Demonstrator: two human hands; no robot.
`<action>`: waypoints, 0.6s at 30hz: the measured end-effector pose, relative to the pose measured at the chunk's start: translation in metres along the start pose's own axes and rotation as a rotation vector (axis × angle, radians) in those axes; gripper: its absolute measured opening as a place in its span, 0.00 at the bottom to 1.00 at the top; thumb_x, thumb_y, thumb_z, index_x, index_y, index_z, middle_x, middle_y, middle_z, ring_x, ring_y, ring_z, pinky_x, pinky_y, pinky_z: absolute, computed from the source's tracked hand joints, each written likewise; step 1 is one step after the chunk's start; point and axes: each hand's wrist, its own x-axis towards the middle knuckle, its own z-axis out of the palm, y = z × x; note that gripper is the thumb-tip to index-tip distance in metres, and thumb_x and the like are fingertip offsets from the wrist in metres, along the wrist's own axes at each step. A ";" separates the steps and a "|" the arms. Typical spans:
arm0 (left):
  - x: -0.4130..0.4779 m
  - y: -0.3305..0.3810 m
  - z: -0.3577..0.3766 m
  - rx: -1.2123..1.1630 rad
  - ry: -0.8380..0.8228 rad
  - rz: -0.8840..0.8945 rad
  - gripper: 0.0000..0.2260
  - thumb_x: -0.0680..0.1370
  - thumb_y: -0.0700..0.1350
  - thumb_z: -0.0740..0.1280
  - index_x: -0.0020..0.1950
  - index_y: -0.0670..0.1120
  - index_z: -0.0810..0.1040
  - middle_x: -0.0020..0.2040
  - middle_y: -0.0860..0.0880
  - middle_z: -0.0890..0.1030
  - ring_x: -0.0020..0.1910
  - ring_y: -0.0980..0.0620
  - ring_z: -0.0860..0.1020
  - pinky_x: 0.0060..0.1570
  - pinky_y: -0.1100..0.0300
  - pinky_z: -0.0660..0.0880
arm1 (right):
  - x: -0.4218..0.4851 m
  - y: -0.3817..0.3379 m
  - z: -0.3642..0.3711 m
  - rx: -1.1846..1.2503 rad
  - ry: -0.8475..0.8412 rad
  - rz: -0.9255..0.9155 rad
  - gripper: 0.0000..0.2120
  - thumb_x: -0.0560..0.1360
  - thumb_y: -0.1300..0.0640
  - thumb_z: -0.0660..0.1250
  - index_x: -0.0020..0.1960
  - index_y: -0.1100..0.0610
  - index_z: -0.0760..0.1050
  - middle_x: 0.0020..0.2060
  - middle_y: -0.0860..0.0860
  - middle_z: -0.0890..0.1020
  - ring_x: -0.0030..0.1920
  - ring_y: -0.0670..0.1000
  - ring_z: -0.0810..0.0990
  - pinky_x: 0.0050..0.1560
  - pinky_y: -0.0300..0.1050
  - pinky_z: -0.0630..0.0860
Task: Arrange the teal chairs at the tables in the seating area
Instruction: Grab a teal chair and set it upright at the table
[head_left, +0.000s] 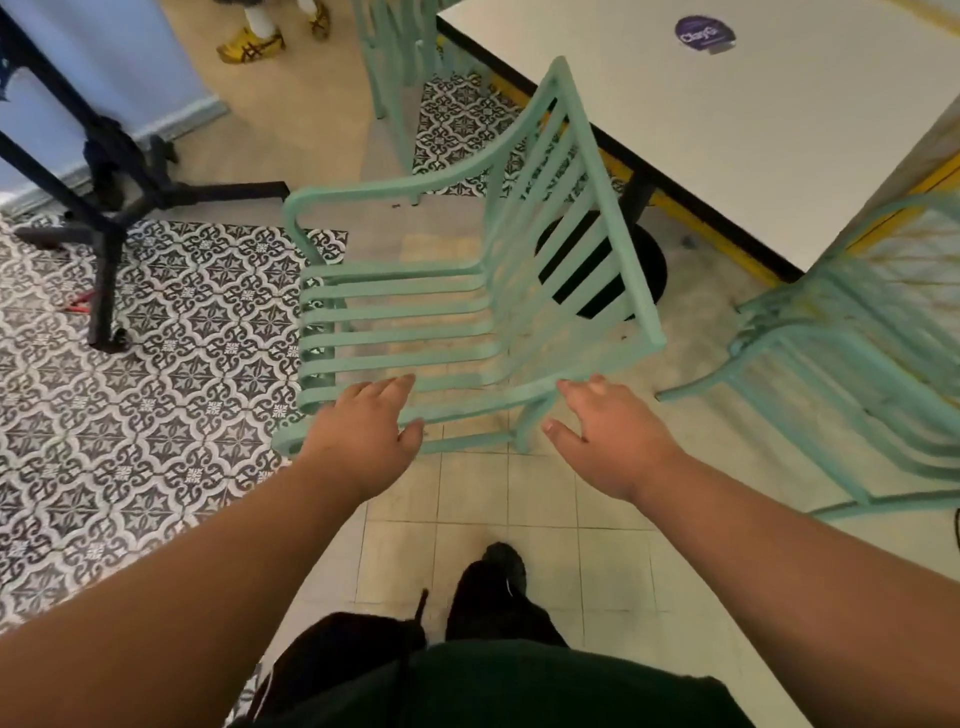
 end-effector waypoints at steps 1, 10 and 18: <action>0.011 -0.004 0.007 -0.003 -0.008 0.008 0.29 0.83 0.58 0.57 0.83 0.52 0.57 0.80 0.50 0.67 0.78 0.46 0.63 0.74 0.43 0.66 | 0.011 -0.003 0.005 -0.008 -0.003 -0.006 0.31 0.84 0.40 0.54 0.81 0.55 0.59 0.76 0.56 0.68 0.79 0.58 0.60 0.77 0.52 0.59; 0.112 -0.033 0.076 0.021 -0.189 0.112 0.34 0.80 0.65 0.60 0.83 0.52 0.58 0.79 0.49 0.67 0.77 0.43 0.64 0.75 0.44 0.64 | 0.106 -0.015 0.038 -0.203 -0.025 0.028 0.30 0.83 0.39 0.55 0.80 0.55 0.62 0.76 0.55 0.69 0.81 0.57 0.56 0.80 0.52 0.51; 0.163 -0.054 0.135 0.128 -0.203 0.155 0.14 0.81 0.62 0.60 0.49 0.52 0.72 0.40 0.53 0.75 0.43 0.46 0.78 0.42 0.51 0.79 | 0.170 -0.017 0.077 -0.599 -0.171 0.109 0.30 0.75 0.26 0.57 0.56 0.50 0.78 0.47 0.47 0.78 0.52 0.56 0.79 0.58 0.52 0.76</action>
